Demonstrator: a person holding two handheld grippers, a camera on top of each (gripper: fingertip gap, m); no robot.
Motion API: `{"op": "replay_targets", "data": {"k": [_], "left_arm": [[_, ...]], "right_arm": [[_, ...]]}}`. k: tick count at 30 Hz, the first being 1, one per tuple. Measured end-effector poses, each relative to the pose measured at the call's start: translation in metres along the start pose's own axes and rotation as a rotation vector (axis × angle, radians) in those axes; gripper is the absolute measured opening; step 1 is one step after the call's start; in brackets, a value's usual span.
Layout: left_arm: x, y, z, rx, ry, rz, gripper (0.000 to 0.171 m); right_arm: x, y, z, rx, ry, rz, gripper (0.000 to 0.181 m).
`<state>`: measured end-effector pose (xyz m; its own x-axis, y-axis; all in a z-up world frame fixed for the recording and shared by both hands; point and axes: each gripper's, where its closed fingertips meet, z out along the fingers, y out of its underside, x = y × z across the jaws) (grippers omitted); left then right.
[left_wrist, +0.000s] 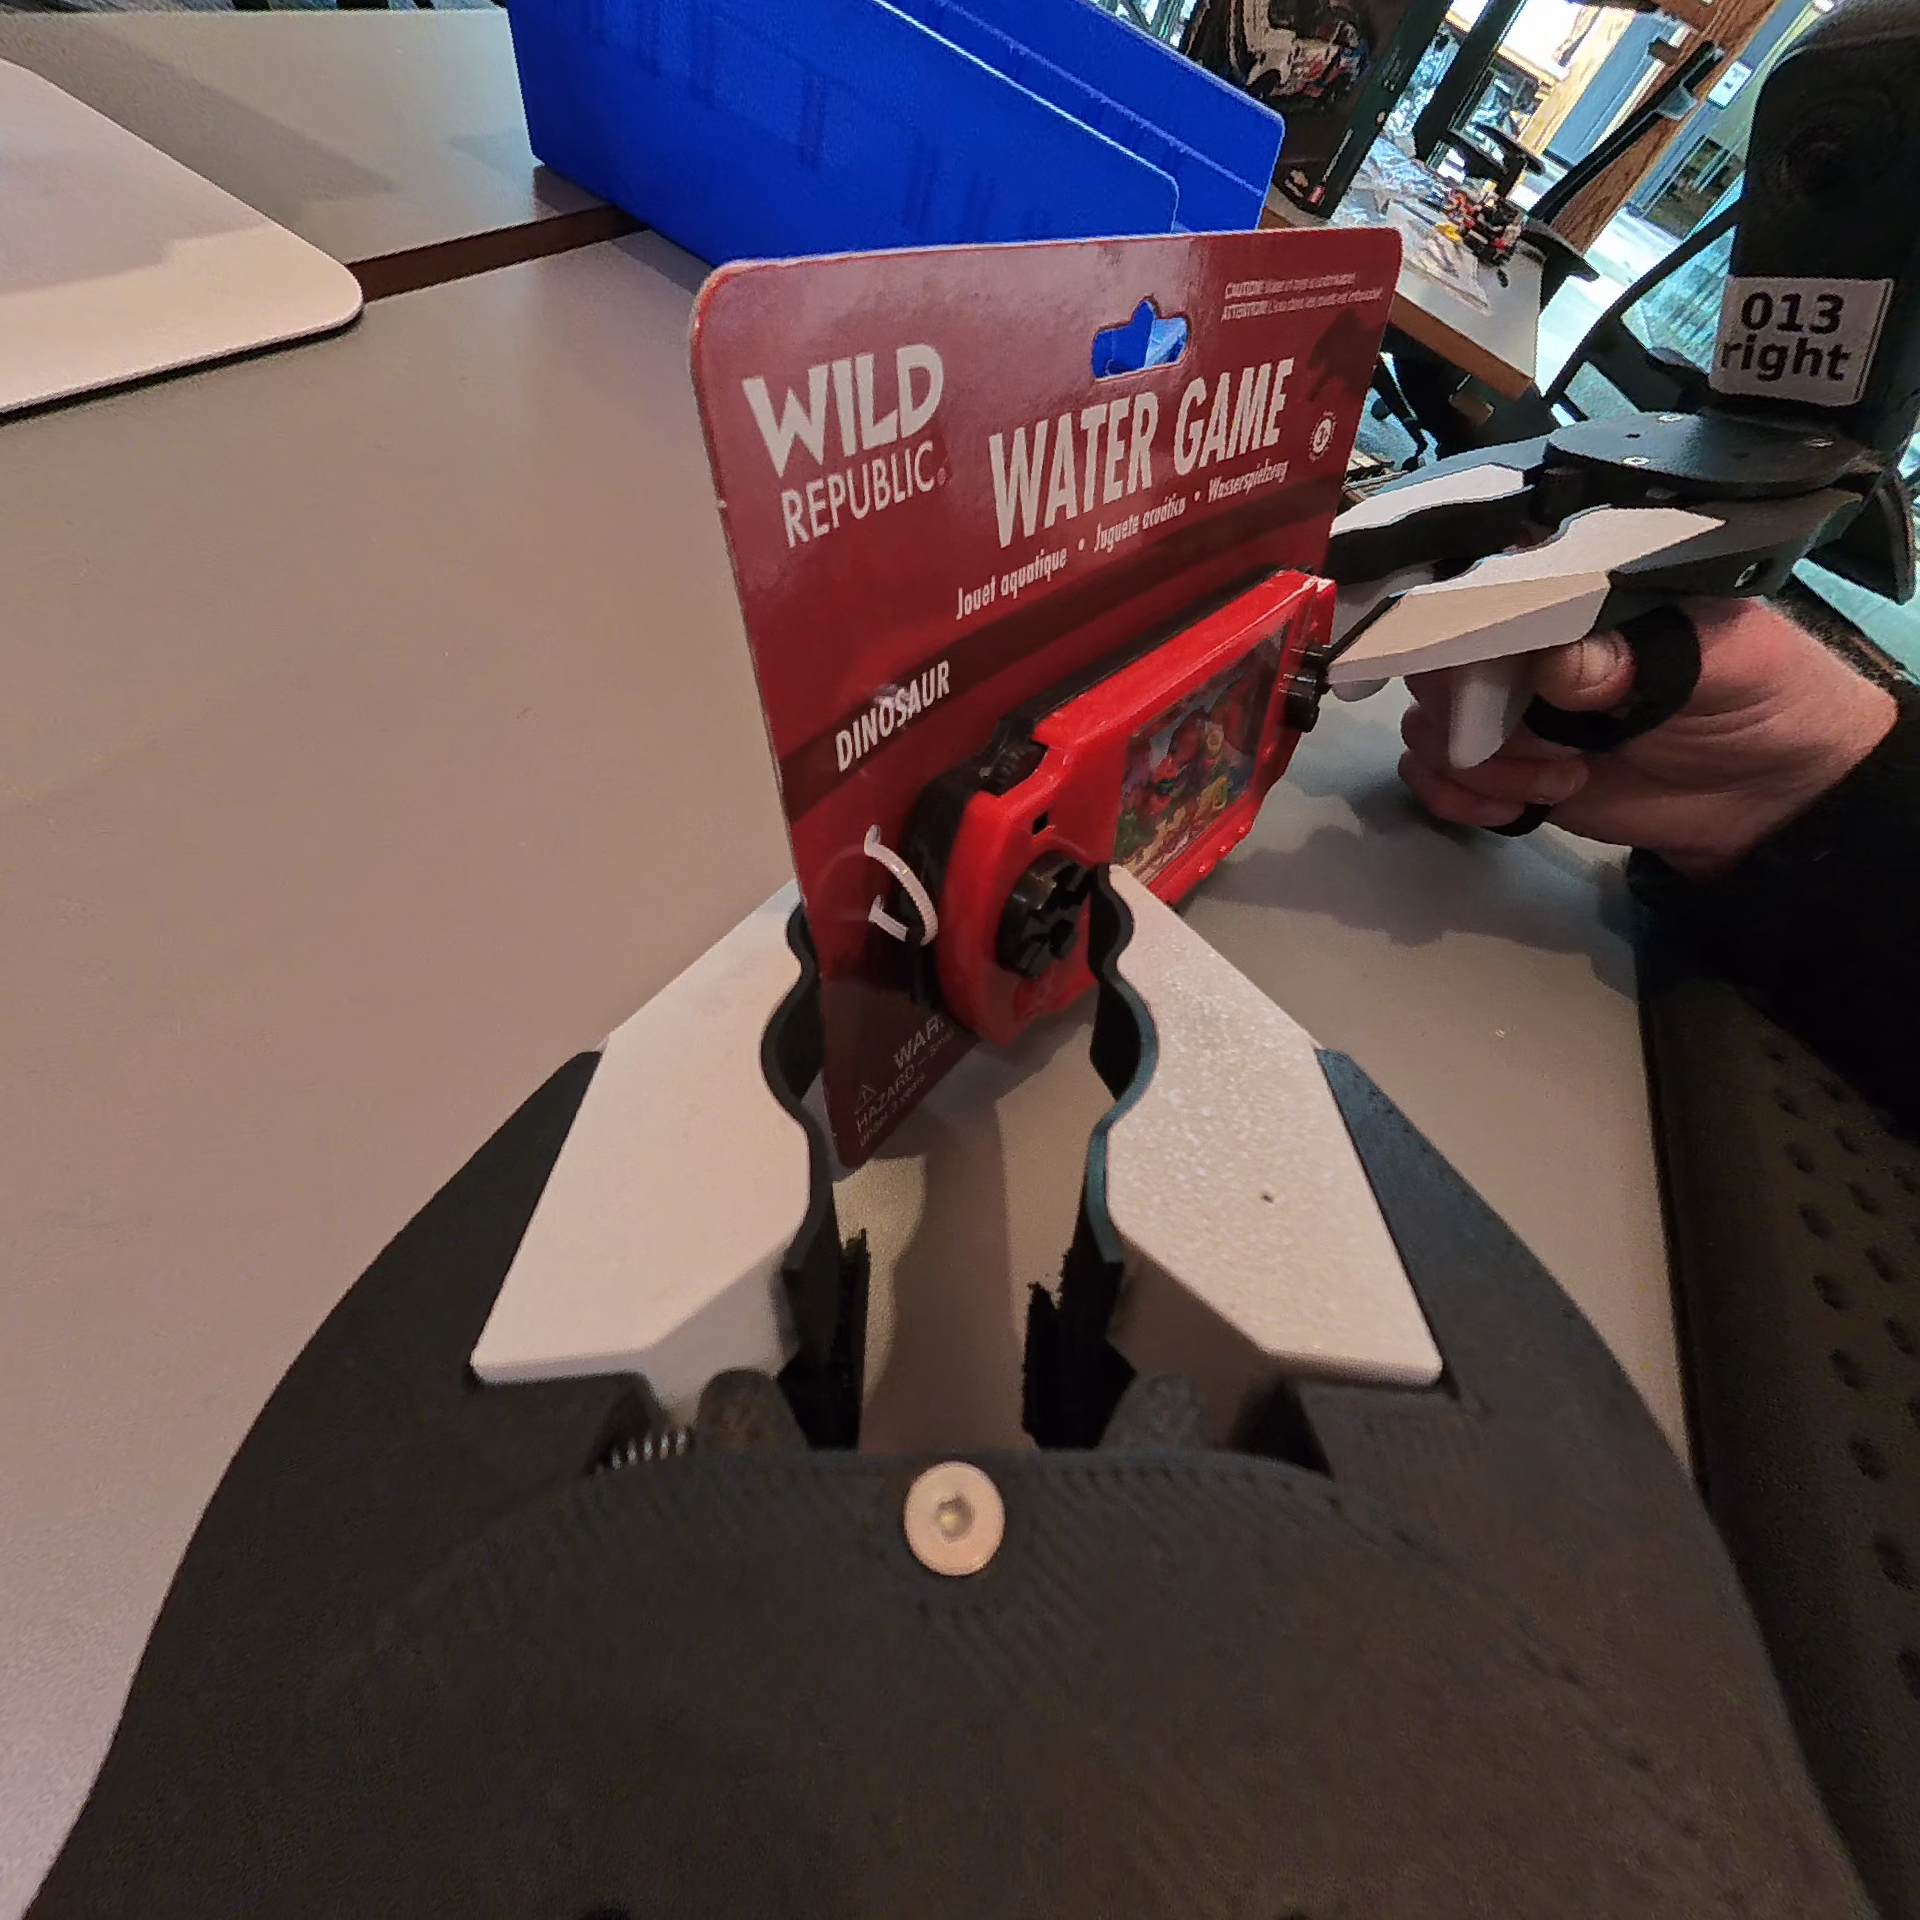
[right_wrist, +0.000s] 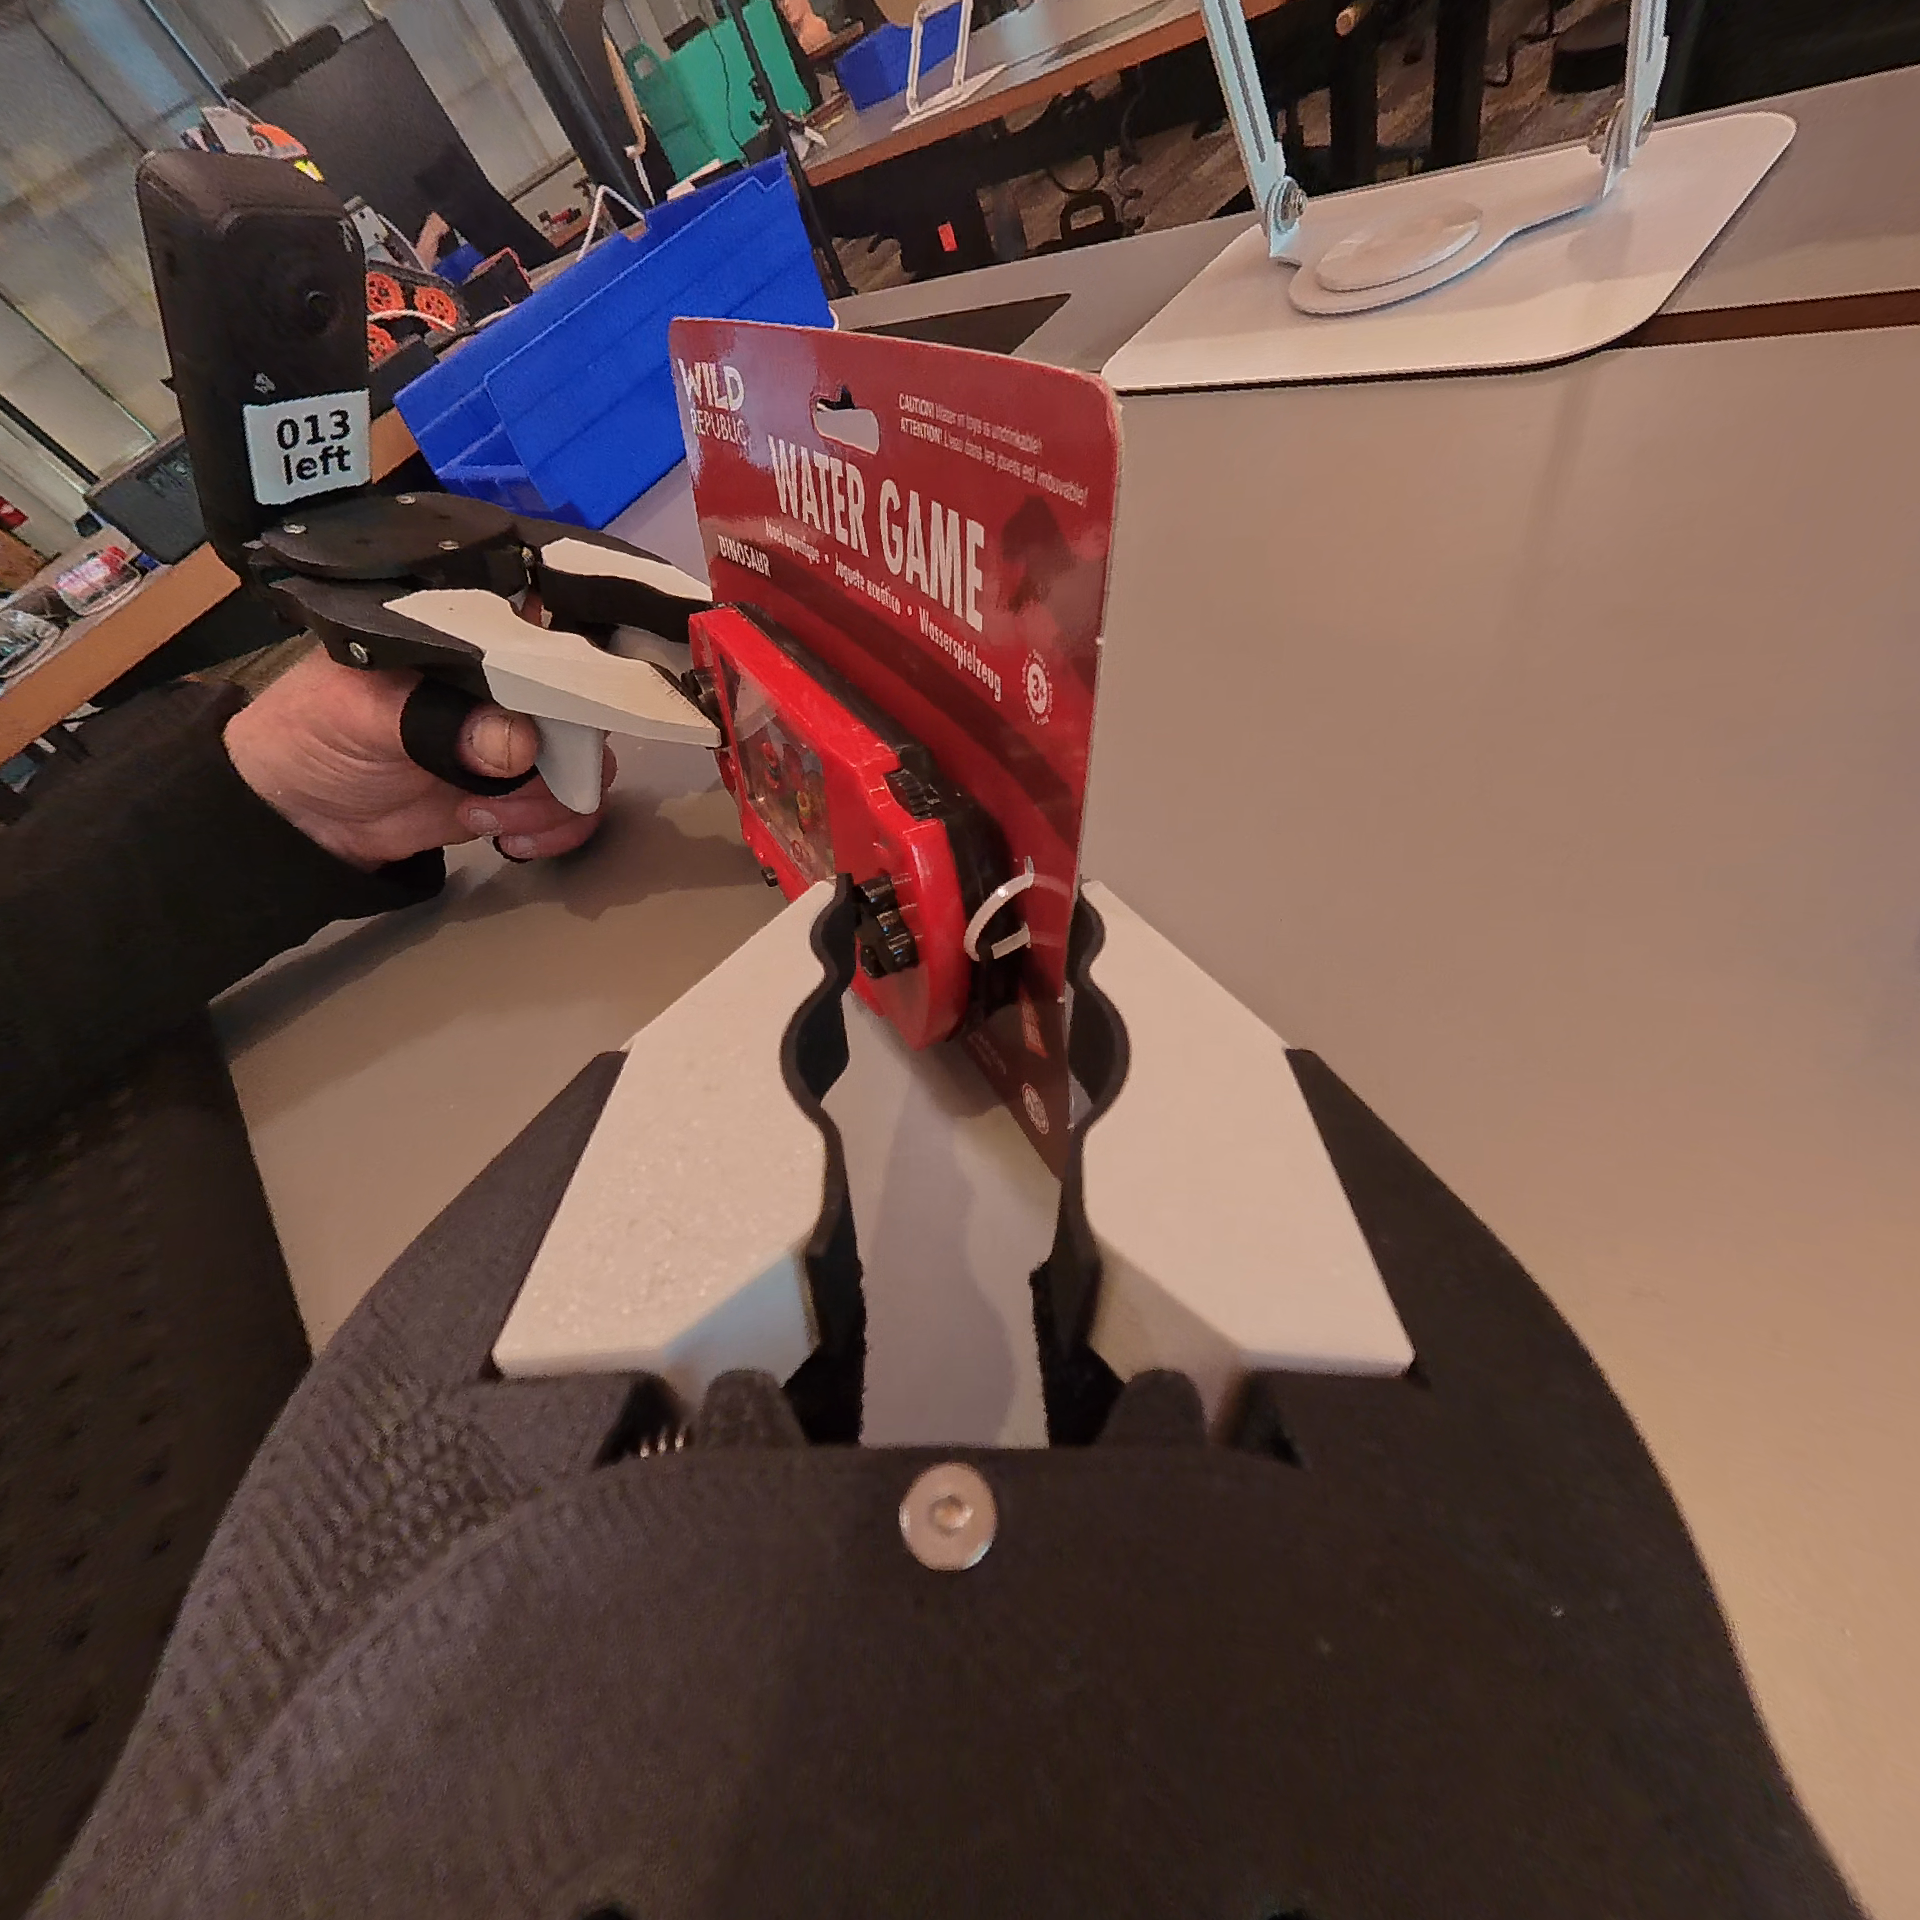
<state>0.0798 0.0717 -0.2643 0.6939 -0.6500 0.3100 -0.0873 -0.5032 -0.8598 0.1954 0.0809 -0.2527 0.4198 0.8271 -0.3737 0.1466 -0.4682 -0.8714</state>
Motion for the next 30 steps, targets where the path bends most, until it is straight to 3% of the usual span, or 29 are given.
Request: {"op": "replay_targets", "data": {"k": [9,30], "left_arm": [[0.0009,-0.0002,0.0002,-0.001,-0.002,0.003,0.046],[0.0026,0.0004,0.0016,-0.002,0.001,0.006,0.048]], "right_arm": [[-0.0009,-0.0004,0.0001,-0.006,0.0,-0.003,0.031],[-0.002,0.0004,-0.0001,-0.005,-0.005,-0.007,0.037]]}}
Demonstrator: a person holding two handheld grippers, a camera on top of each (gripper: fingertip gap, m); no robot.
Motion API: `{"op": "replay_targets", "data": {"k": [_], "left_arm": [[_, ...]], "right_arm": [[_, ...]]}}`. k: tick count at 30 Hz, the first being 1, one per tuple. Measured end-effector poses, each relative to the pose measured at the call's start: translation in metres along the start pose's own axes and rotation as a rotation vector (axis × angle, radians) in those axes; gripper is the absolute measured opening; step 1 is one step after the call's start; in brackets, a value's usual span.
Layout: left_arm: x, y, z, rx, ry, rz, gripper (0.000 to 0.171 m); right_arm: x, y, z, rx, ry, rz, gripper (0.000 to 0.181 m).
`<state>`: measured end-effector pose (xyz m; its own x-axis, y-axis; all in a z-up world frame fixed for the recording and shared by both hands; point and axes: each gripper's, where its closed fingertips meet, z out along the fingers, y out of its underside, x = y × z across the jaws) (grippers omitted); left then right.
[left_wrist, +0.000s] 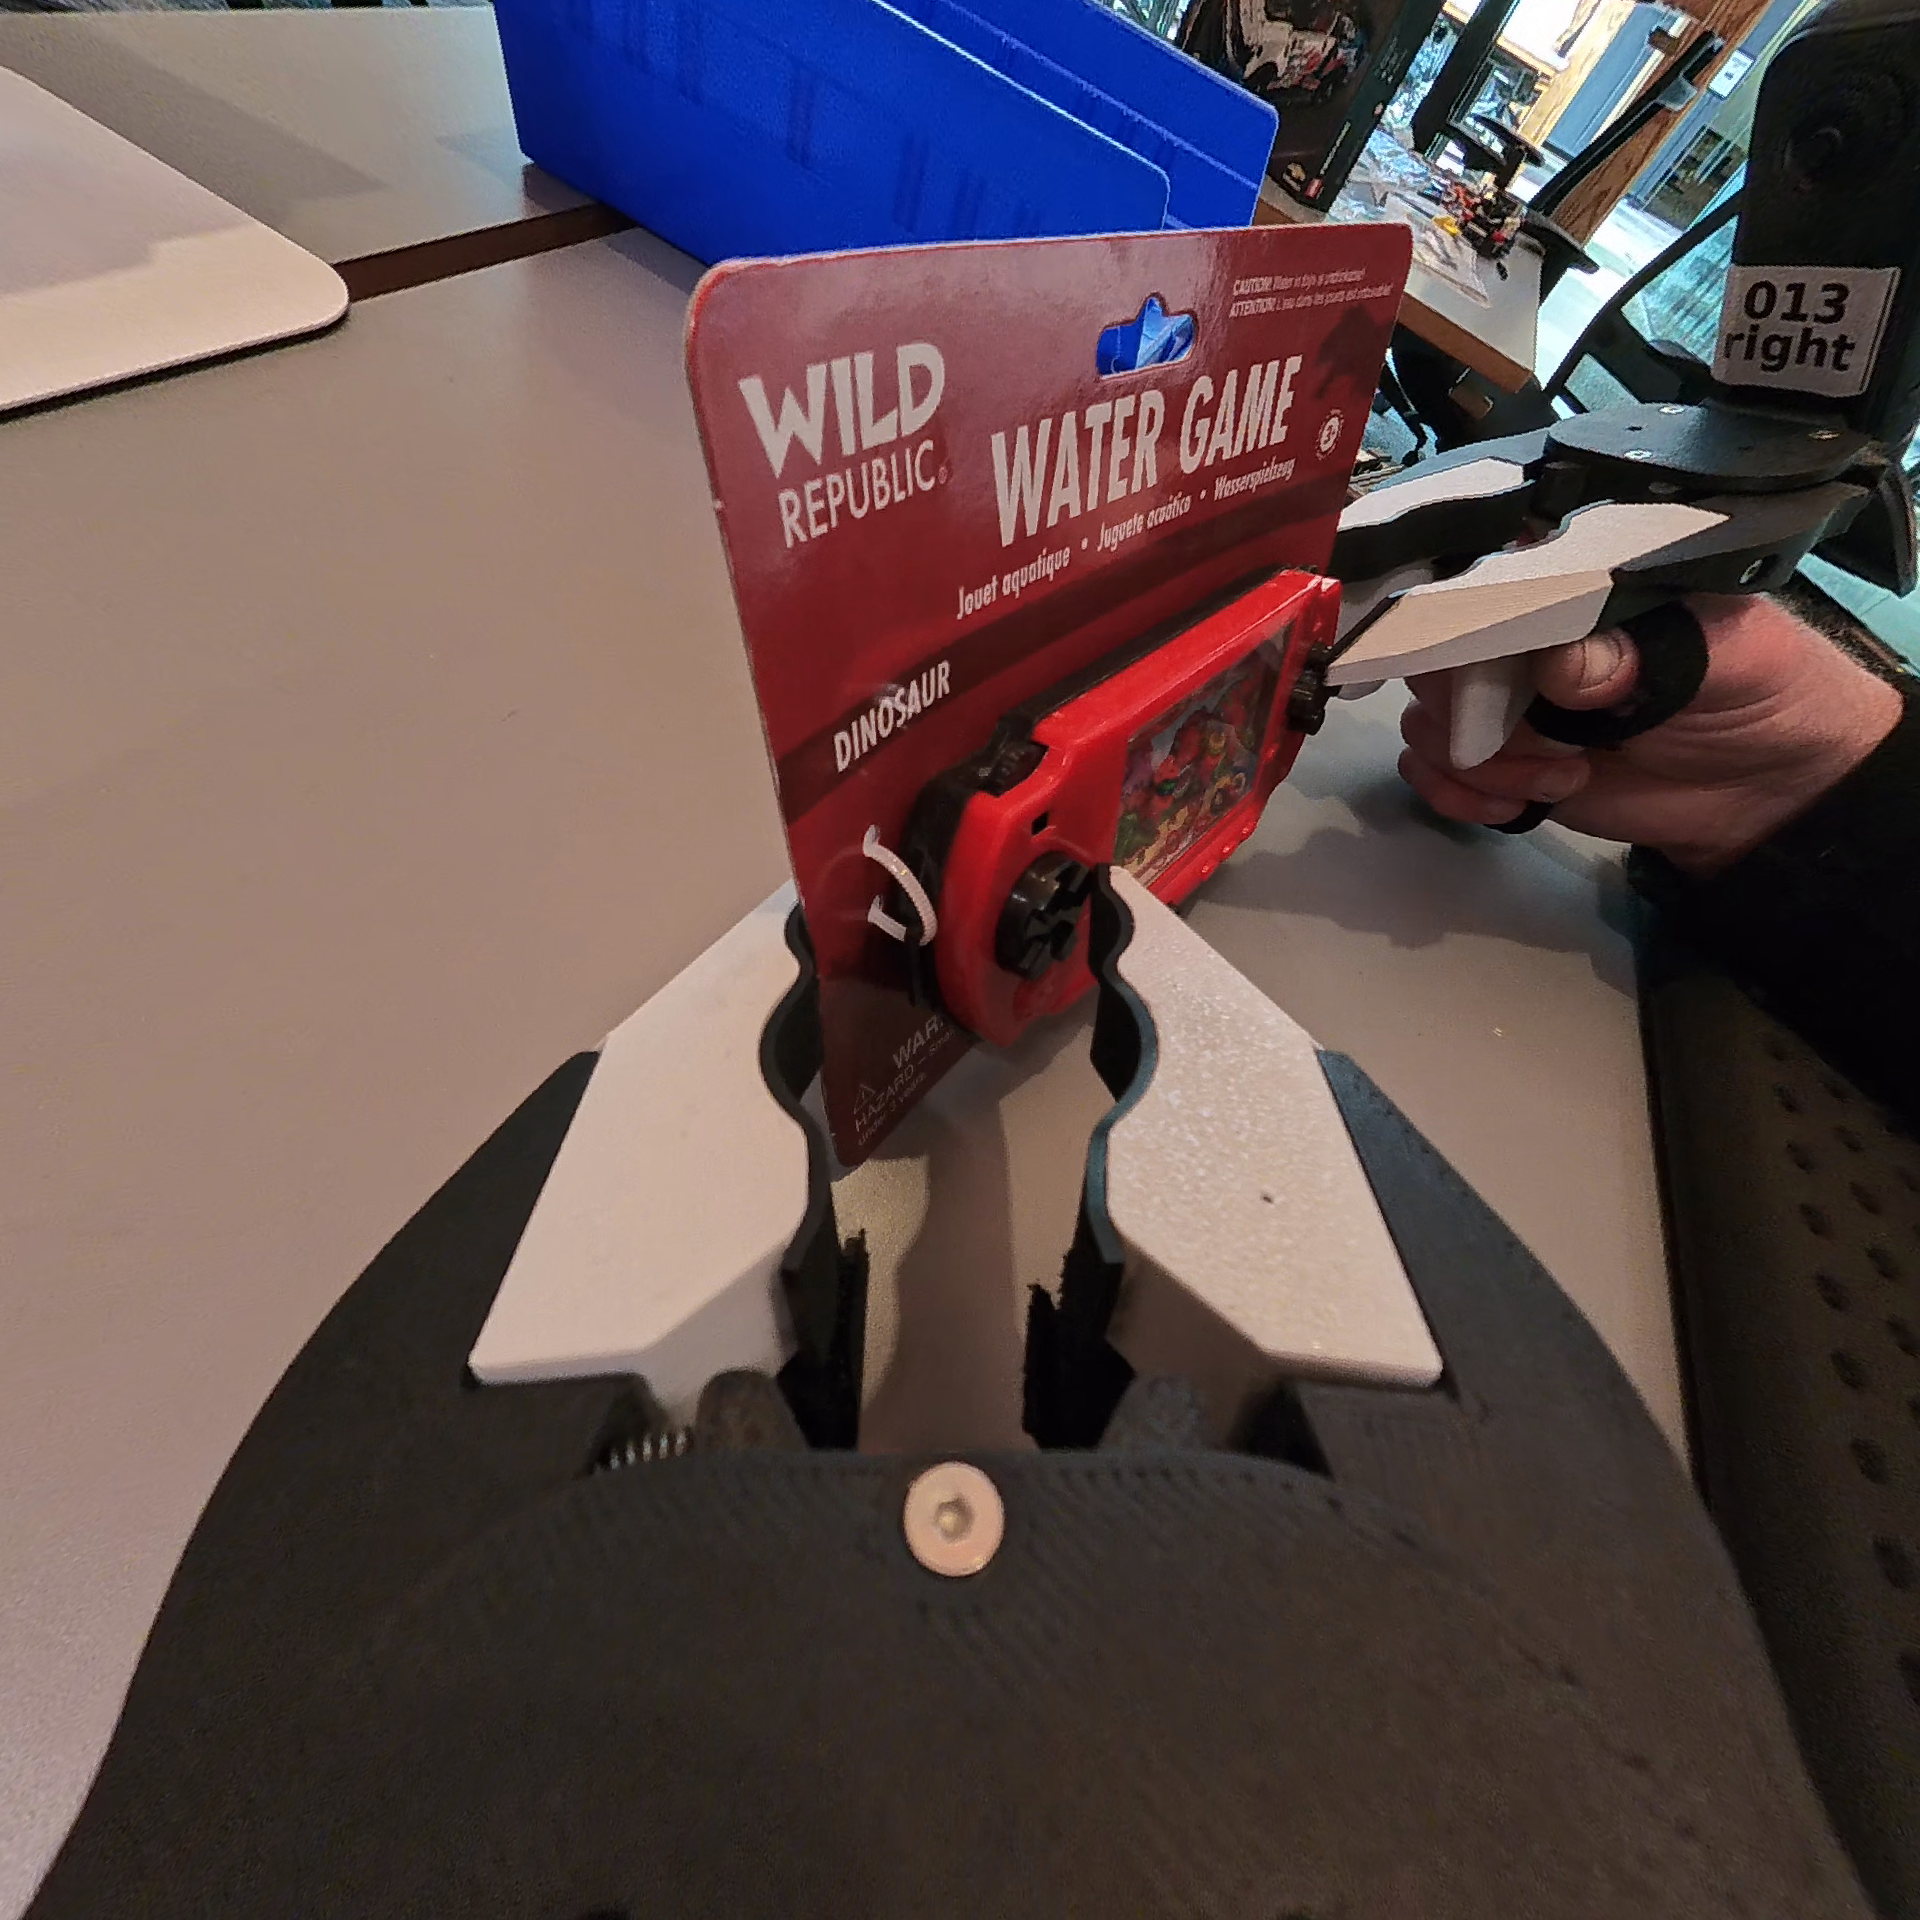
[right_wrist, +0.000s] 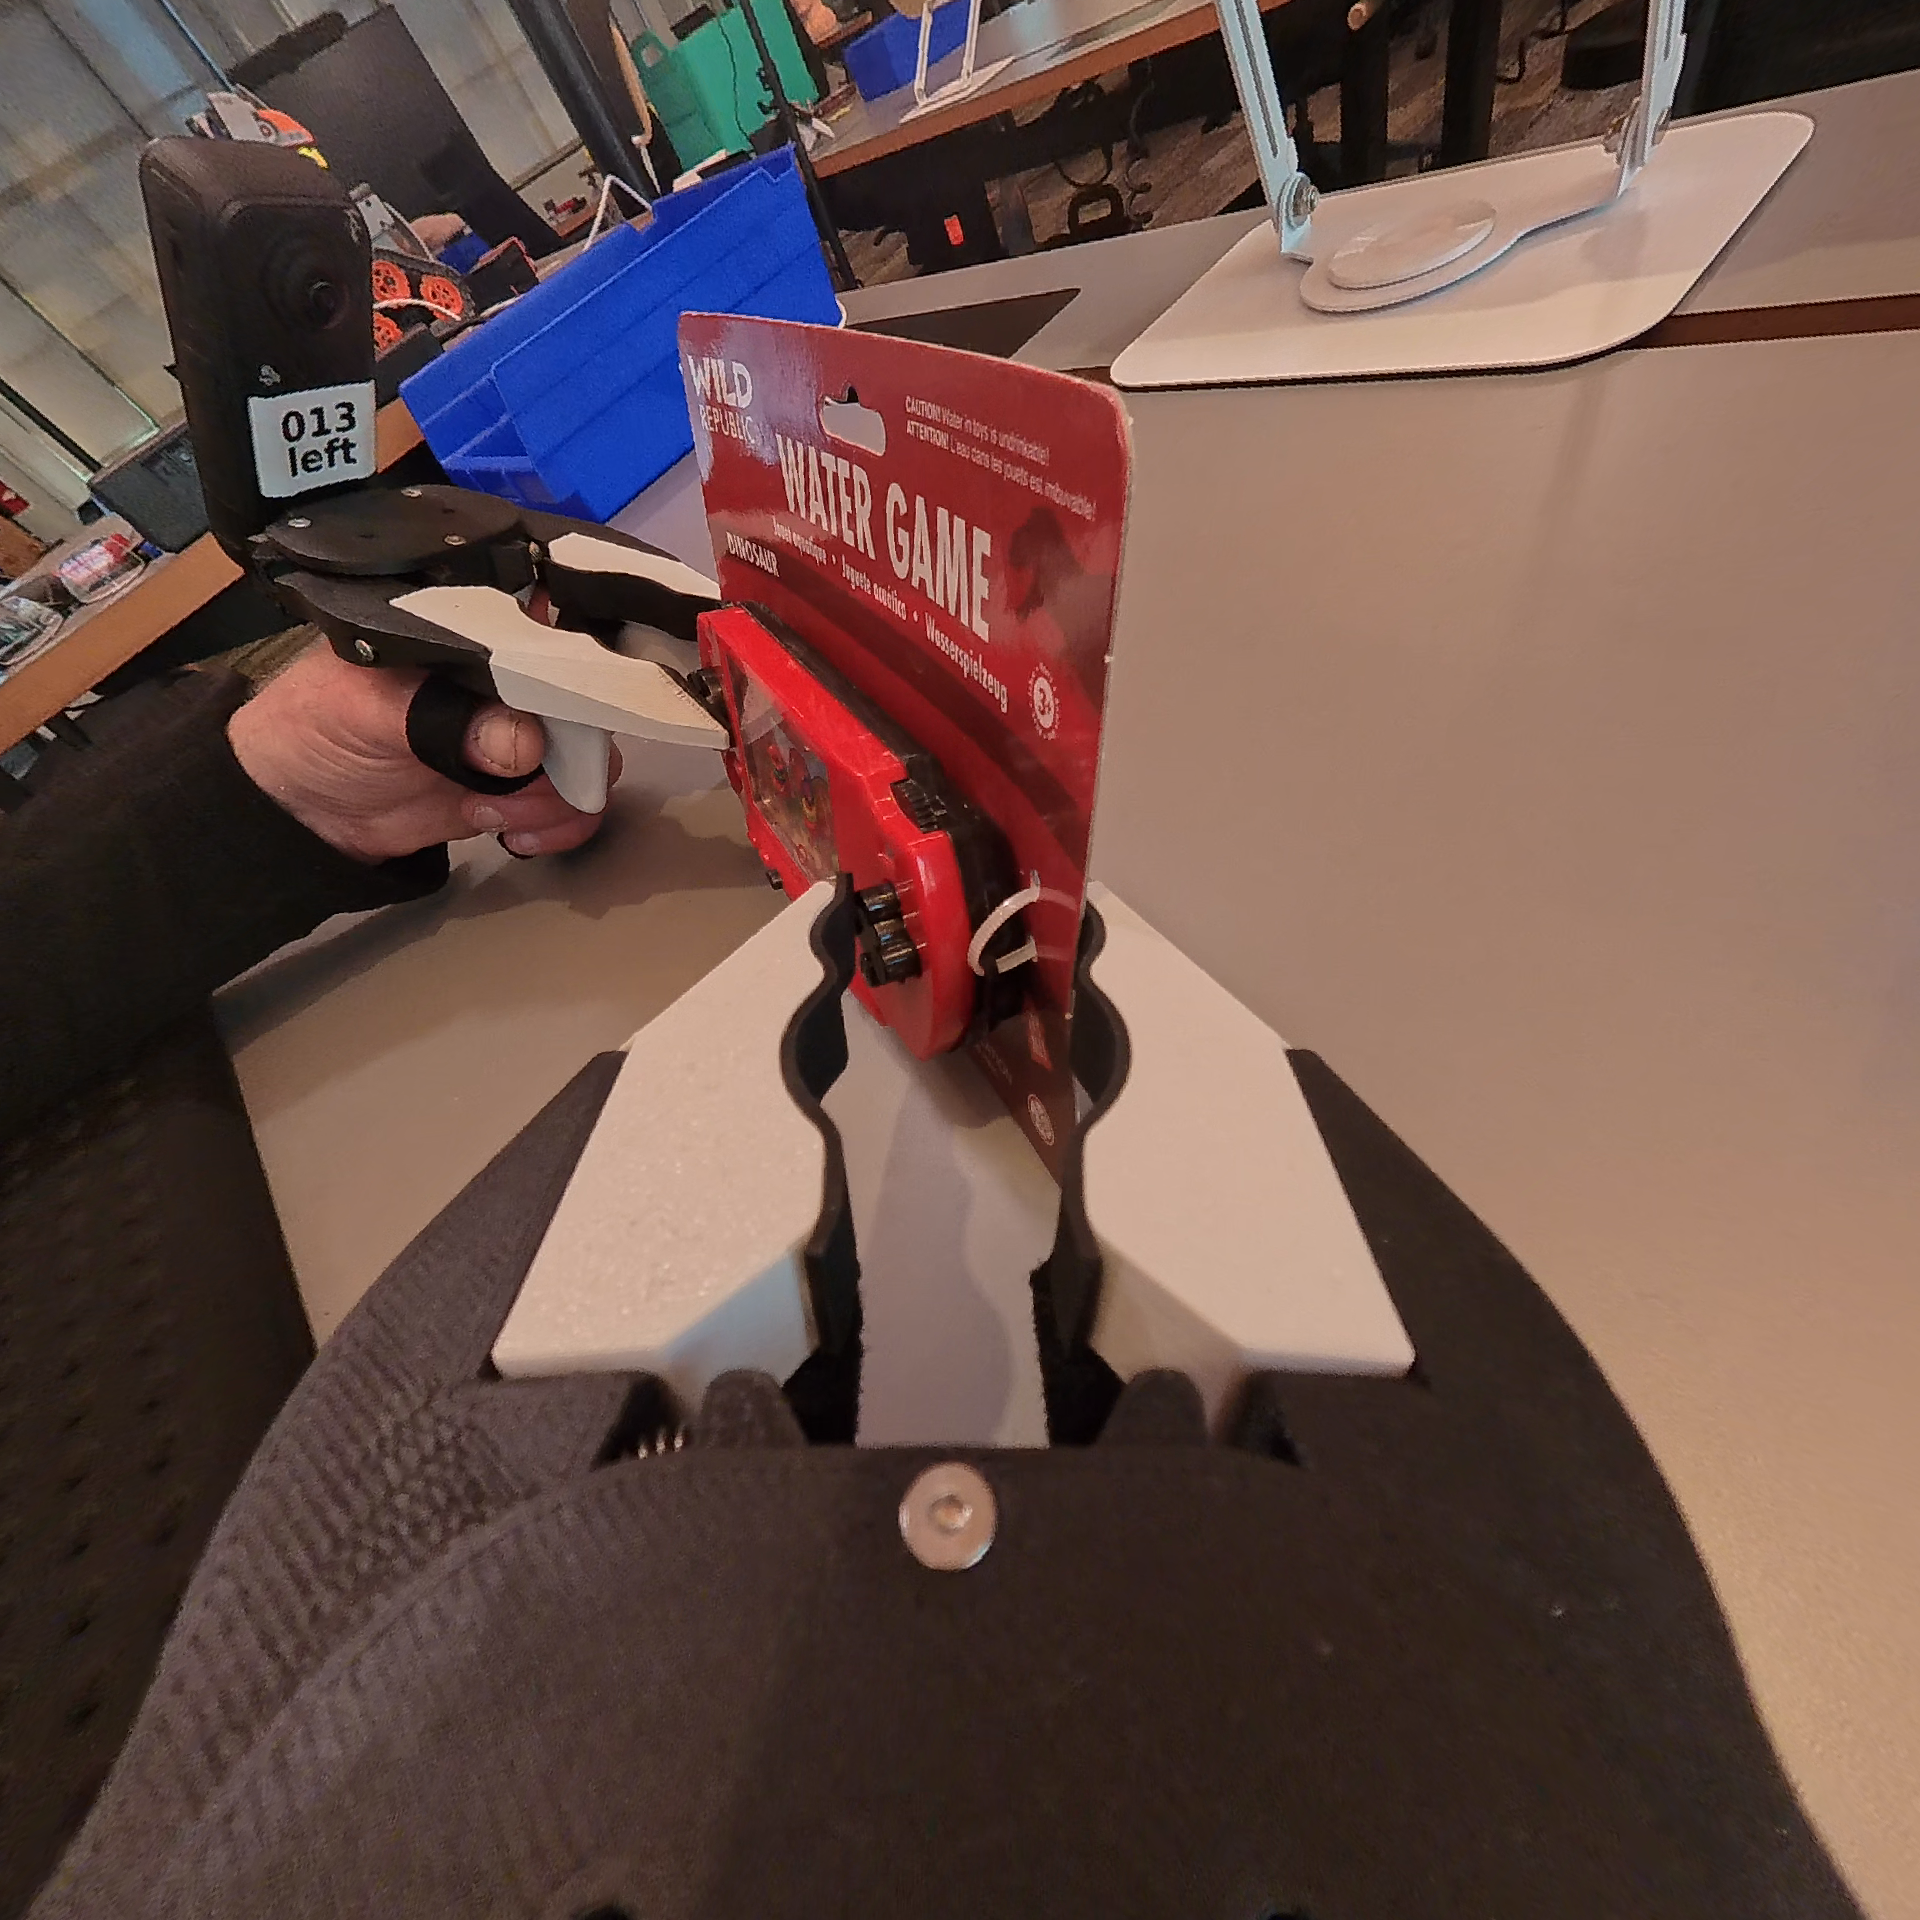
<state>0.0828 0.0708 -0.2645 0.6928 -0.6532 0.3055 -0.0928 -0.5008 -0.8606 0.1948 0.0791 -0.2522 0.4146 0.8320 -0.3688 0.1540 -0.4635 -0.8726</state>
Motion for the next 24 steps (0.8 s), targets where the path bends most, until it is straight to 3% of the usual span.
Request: {"op": "replay_targets", "data": {"k": [15,24], "left_arm": [[0.0,0.0,0.0005,0.001,0.004,-0.003,0.047],[-0.0003,-0.0001,0.0016,0.001,0.009,-0.006,0.048]], "right_arm": [[0.0003,-0.0008,-0.0001,-0.012,-0.004,0.012,0.031],[0.0002,0.0001,0.0037,-0.028,0.003,0.007,0.038]]}}
